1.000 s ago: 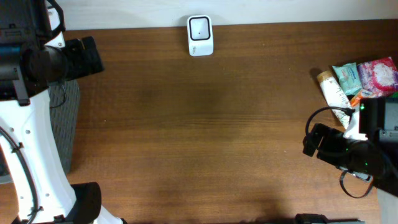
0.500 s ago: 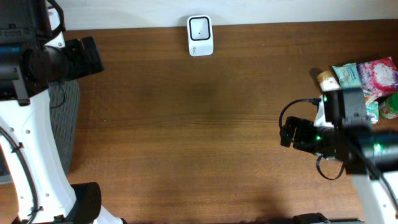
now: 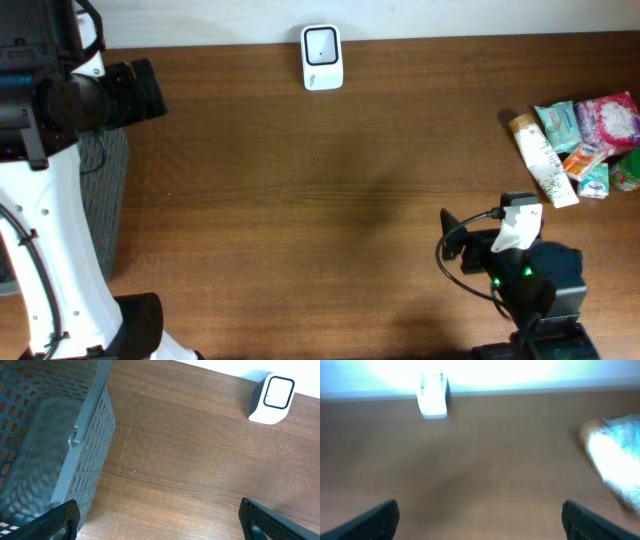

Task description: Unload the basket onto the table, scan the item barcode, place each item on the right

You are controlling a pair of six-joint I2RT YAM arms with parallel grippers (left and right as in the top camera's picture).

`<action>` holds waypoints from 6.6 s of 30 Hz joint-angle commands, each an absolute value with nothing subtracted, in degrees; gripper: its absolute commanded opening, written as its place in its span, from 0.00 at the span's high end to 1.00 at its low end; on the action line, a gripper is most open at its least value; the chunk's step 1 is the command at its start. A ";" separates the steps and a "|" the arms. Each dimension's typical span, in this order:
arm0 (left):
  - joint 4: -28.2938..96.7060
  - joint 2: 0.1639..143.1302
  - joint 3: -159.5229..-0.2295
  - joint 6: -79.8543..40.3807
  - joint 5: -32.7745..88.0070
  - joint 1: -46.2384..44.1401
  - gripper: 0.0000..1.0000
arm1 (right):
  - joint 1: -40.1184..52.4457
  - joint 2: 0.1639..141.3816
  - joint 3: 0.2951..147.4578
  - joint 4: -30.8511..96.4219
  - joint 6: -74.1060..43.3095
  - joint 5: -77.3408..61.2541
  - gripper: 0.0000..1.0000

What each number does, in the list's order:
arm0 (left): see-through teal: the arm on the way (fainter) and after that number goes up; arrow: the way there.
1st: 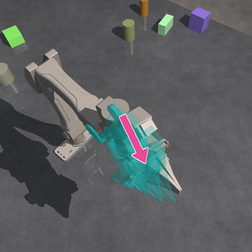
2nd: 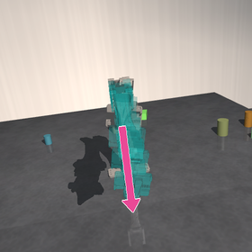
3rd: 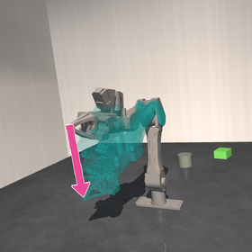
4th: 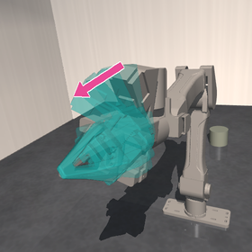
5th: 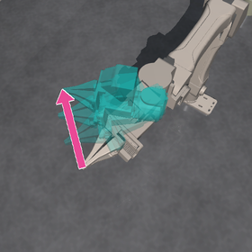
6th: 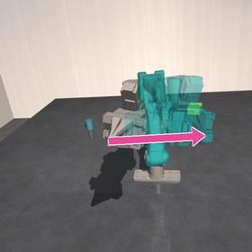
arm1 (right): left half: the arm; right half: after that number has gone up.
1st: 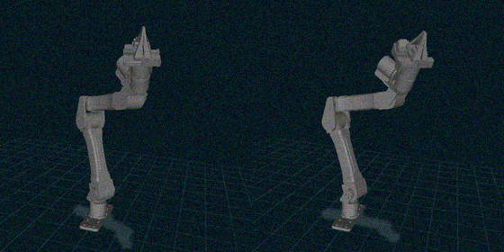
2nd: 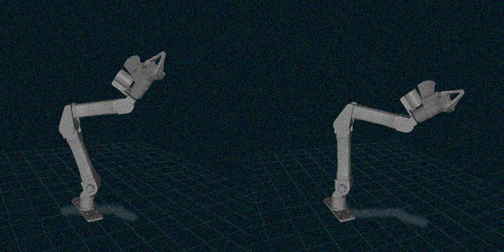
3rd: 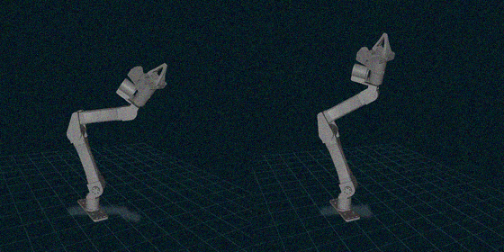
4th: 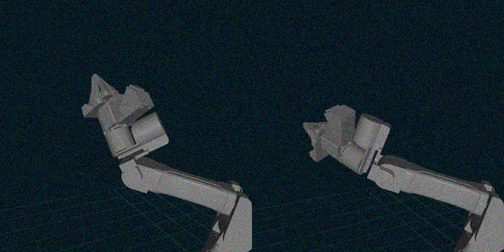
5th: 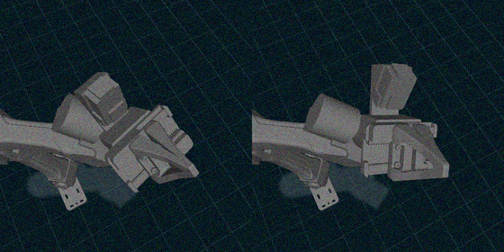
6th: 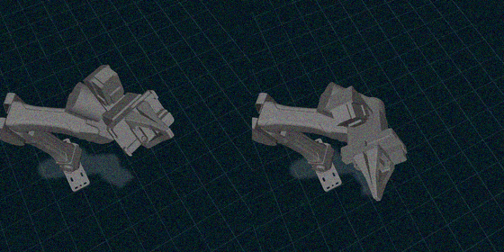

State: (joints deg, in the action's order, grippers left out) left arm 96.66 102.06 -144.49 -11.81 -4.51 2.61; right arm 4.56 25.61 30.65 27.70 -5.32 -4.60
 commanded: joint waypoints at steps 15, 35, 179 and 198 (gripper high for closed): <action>96.71 101.82 -144.62 -12.12 -4.10 2.79 0.01 | 4.86 2.13 7.70 11.44 5.76 -7.27 0.01; 96.71 101.82 -144.62 -12.14 -4.10 2.79 0.01 | -0.08 0.19 0.32 4.78 3.44 2.02 0.01; 4.82 0.30 -0.51 -0.38 -0.86 1.28 0.01 | -0.03 0.19 0.32 4.49 1.21 3.25 0.01; 4.82 0.30 -0.51 -0.38 -0.86 1.28 0.01 | 1.32 0.19 0.32 4.60 1.26 3.31 0.01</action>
